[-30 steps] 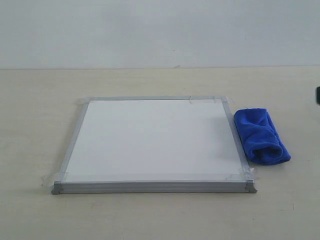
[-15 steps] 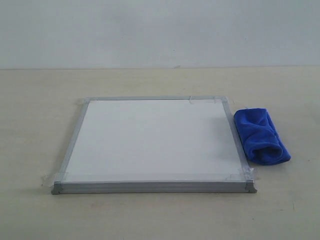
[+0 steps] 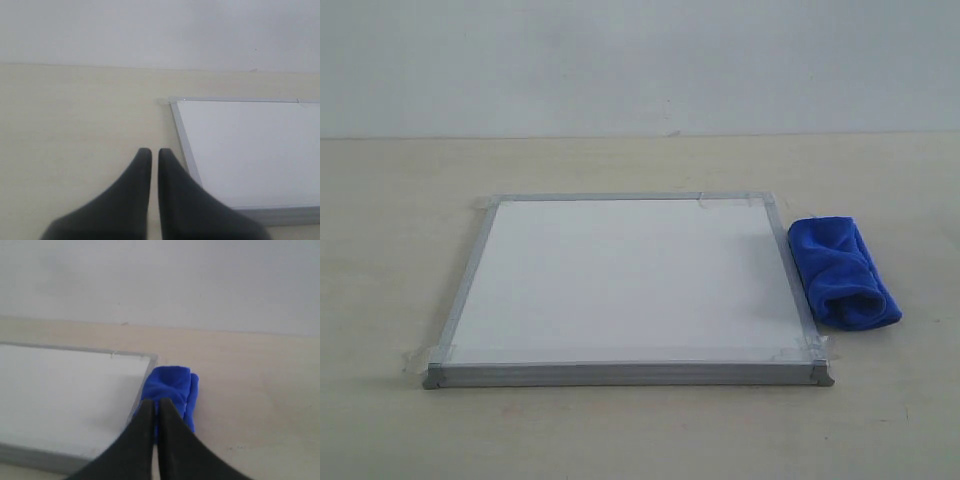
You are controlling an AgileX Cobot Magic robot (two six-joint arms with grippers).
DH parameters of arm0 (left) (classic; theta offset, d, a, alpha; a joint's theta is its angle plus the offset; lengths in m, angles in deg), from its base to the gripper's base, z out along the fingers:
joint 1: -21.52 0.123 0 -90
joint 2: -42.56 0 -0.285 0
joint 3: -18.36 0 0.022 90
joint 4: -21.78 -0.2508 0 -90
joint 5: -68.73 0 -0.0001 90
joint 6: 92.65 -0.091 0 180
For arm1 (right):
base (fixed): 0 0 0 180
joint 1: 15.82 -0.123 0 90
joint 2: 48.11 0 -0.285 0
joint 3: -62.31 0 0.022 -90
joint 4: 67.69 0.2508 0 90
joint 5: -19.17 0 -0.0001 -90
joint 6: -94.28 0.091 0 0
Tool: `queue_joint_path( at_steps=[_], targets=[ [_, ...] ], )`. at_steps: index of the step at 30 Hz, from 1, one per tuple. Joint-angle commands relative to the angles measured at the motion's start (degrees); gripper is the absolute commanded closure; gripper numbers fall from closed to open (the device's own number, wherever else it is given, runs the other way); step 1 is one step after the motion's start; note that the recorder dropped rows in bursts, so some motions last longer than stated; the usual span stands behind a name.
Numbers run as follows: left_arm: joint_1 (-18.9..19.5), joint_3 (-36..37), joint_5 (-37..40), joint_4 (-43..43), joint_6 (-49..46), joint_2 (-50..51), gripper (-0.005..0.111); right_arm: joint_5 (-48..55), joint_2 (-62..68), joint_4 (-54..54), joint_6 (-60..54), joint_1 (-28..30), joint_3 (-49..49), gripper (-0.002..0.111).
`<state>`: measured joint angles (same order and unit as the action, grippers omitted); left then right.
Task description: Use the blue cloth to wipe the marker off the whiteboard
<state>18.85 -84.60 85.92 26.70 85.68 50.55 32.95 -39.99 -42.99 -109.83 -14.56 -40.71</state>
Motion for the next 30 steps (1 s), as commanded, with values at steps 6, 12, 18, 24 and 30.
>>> queue_joint_path(
  at_steps=[6, 12, 18, 24, 30],
  targets=[
    [0.2, 0.2, -0.4, -0.1, -0.1, -0.2, 0.102, 7.4, -0.3, -4.6, 5.3, 0.4, 0.2, 0.108],
    [0.2, 0.2, -0.4, -0.1, -0.1, -0.2, 0.102, 6.6, -0.3, -15.8, 19.8, 0.4, 0.2, 0.108],
    [0.2, 0.2, -0.4, -0.1, -0.1, -0.2, 0.102, 6.3, -0.3, -21.6, 26.5, 0.4, 0.2, 0.108],
    [0.2, 0.2, -0.4, -0.1, -0.1, -0.2, 0.102, 6.3, -0.3, -22.0, 25.0, 0.4, 0.2, 0.108],
    [0.2, 0.2, -0.4, -0.1, -0.1, -0.2, 0.102, 6.3, -0.3, -22.3, 25.1, 0.4, 0.2, 0.108]
  ],
)
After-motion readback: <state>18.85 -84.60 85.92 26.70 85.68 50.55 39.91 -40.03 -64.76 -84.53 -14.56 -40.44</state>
